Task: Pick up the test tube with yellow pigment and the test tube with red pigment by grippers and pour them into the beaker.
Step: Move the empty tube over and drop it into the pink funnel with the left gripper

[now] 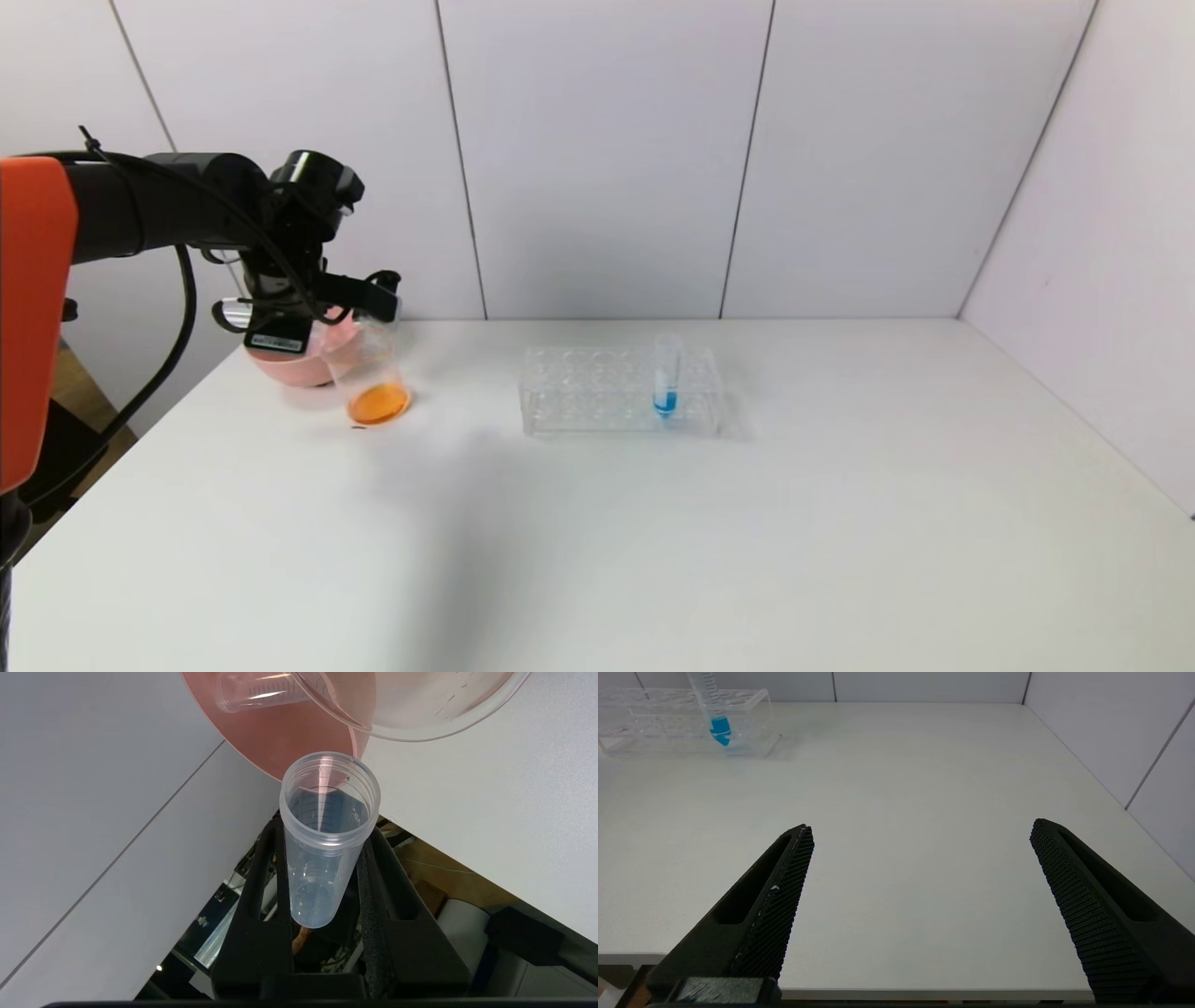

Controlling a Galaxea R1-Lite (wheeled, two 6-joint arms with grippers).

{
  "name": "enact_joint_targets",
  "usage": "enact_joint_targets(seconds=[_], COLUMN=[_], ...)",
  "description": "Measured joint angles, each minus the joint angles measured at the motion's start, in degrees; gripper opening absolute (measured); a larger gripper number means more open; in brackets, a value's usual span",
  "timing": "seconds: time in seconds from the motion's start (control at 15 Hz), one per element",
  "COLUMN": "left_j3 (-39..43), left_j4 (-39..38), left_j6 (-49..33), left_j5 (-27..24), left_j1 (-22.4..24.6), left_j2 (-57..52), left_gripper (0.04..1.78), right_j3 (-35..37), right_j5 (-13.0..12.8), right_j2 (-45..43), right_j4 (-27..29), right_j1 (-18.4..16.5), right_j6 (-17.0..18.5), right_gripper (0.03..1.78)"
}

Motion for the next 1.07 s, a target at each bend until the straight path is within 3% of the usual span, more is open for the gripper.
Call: enact_joint_targets(seconds=[0.53, 1.07], left_j3=[-0.1, -0.3], left_j4=[-1.0, -4.8], left_j6=[-2.8, -23.5], left_j5=[-2.0, -16.8], left_j1=[0.0, 1.6], left_j2=[-0.9, -5.7], left_gripper=[0.43, 0.43], right_j3=[0.0, 0.0], right_j5=[0.0, 0.0], right_j2=[0.0, 0.0], right_j4=[0.0, 0.0], right_j1=[0.0, 0.0], right_j6=[0.0, 0.0], right_gripper=[1.70, 1.70])
